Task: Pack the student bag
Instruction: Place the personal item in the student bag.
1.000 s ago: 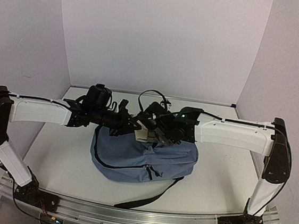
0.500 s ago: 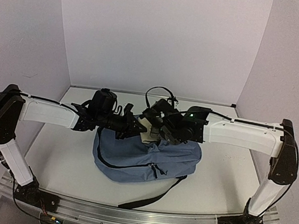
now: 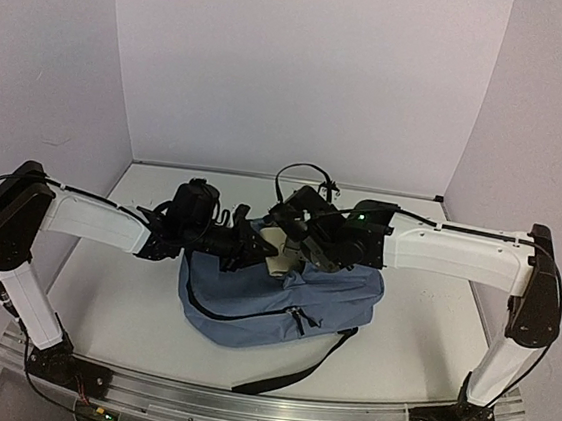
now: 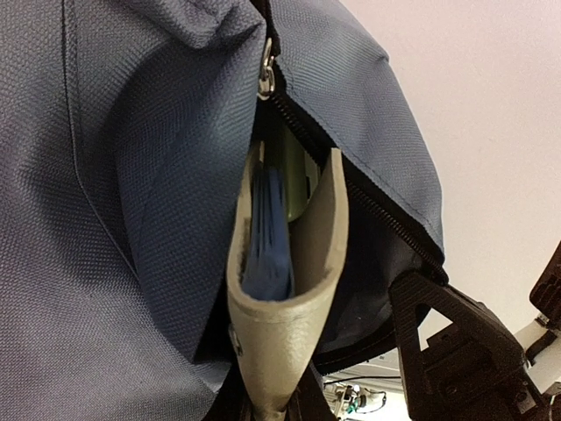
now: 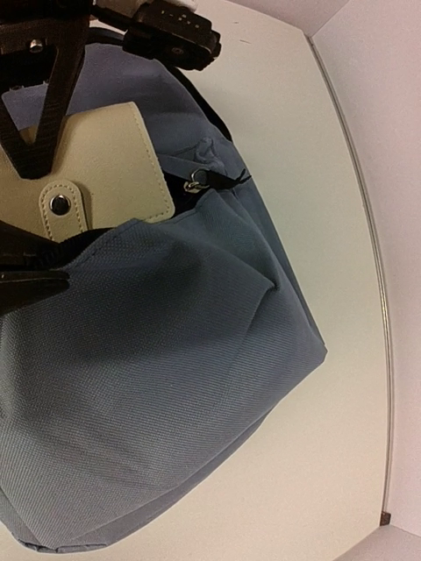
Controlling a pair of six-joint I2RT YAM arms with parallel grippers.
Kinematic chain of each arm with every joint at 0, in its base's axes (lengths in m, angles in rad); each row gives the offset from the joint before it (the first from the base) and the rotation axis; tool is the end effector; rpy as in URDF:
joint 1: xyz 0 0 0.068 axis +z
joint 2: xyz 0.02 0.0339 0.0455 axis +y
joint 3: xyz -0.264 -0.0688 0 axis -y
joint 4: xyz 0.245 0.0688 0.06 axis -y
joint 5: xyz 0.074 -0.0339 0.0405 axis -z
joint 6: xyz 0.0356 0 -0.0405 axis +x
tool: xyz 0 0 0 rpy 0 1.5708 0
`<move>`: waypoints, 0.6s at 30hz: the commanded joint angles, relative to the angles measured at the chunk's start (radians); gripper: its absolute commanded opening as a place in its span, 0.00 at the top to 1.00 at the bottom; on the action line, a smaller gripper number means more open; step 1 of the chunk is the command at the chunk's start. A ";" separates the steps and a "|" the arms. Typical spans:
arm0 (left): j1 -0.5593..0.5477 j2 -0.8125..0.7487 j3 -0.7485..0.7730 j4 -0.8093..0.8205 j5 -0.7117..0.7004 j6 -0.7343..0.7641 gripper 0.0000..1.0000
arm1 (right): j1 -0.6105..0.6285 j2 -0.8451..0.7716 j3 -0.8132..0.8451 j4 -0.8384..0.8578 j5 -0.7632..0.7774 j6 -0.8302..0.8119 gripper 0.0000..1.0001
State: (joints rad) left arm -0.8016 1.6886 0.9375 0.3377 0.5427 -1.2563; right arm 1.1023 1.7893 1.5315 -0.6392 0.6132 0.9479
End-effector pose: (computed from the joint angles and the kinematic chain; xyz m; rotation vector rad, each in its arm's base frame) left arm 0.2419 -0.2763 0.2104 -0.1166 2.4499 -1.6969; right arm 0.1961 0.3421 0.2862 0.0758 2.2814 0.3064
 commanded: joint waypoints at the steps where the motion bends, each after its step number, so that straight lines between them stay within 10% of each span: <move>1: -0.028 -0.039 -0.038 0.011 0.009 -0.032 1.00 | -0.026 -0.044 0.014 0.083 0.116 0.037 1.00; 18: -0.039 0.012 -0.053 0.134 0.052 -0.098 1.00 | -0.057 -0.035 0.010 0.120 0.067 0.041 1.00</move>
State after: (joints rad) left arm -0.8112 1.6822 0.8894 0.4398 0.5209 -1.3302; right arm 1.0759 1.7893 1.5299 -0.6181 0.6074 0.9752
